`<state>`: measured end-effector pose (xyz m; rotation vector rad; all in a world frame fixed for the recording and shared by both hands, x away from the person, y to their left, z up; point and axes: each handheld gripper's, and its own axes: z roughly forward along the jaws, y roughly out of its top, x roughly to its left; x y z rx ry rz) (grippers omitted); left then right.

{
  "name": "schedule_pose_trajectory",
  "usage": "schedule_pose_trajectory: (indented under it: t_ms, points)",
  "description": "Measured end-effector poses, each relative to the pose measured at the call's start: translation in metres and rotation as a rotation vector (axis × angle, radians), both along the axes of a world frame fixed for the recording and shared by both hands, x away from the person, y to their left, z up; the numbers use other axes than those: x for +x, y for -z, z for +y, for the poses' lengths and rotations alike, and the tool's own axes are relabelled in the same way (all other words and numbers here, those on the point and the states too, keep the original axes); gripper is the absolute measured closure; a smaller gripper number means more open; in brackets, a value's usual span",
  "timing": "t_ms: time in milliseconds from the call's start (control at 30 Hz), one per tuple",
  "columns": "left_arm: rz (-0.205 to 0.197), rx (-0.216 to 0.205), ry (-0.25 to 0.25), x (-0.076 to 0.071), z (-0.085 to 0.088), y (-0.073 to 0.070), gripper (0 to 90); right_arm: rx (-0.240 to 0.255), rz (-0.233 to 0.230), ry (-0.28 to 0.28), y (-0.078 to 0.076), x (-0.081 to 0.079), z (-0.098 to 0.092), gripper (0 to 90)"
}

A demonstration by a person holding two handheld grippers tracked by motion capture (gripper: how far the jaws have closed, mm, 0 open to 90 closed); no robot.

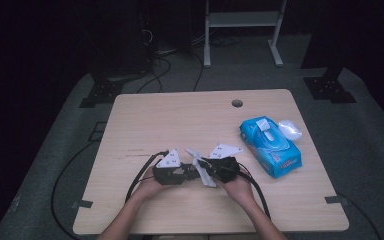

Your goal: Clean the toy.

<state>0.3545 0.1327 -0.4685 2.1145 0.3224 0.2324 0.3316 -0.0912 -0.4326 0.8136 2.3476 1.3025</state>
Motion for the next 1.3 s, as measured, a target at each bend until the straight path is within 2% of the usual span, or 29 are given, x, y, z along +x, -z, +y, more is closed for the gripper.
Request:
schedule_pose_trajectory:
  t_ms: [100, 200, 300, 400, 533, 700, 833, 900, 1000, 1067, 1133, 1167, 1300]
  points:
    - [0.001, -0.002, 0.000, 0.000, 0.003, 0.000, 67.3, -0.005, 0.002, 0.015, 0.000, 0.002, -0.006, 84.8]
    - [-0.001, -0.001, 0.002, 0.000, 0.001, 0.000, 67.3, 0.005, 0.013, 0.057, -0.003, 0.004, -0.014, 84.8]
    - [0.003, -0.004, 0.004, 0.000, -0.001, 0.000, 67.3, 0.034, 0.013, 0.021, -0.004, 0.002, -0.007, 84.8]
    - [0.003, -0.007, 0.003, 0.000, -0.002, 0.001, 67.3, 0.056, 0.025, -0.035, -0.004, -0.001, 0.011, 84.8]
    - [0.006, -0.008, 0.003, -0.001, 0.001, 0.001, 67.4, 0.030, 0.021, -0.066, 0.000, -0.003, 0.022, 84.8]
    - [0.005, 0.000, 0.002, 0.000, 0.007, 0.000, 67.4, -0.039, -0.015, 0.016, -0.003, 0.000, -0.003, 84.8]
    - [0.007, -0.001, 0.002, 0.001, 0.010, 0.000, 67.4, -0.033, -0.017, 0.103, -0.002, 0.001, -0.034, 84.9]
    - [0.006, 0.000, 0.002, 0.001, 0.010, 0.000, 67.4, -0.026, -0.012, 0.122, -0.002, 0.002, -0.043, 84.8]
    - [0.010, -0.004, 0.002, 0.001, 0.010, 0.000, 67.3, -0.032, -0.018, 0.122, -0.002, 0.001, -0.041, 84.8]
    - [0.012, -0.004, 0.000, 0.001, 0.012, 0.000, 67.4, -0.016, -0.013, 0.088, -0.001, 0.000, -0.036, 84.8]
    - [0.014, -0.010, -0.006, 0.001, 0.014, 0.001, 67.3, -0.017, -0.030, 0.069, 0.001, -0.001, -0.031, 84.7]
    - [0.014, -0.010, -0.007, 0.001, 0.015, 0.001, 67.3, -0.006, -0.015, 0.060, 0.001, 0.000, -0.032, 84.8]
    - [0.009, -0.004, -0.006, 0.001, 0.015, 0.000, 67.4, -0.001, -0.014, 0.090, 0.001, 0.005, -0.043, 84.9]
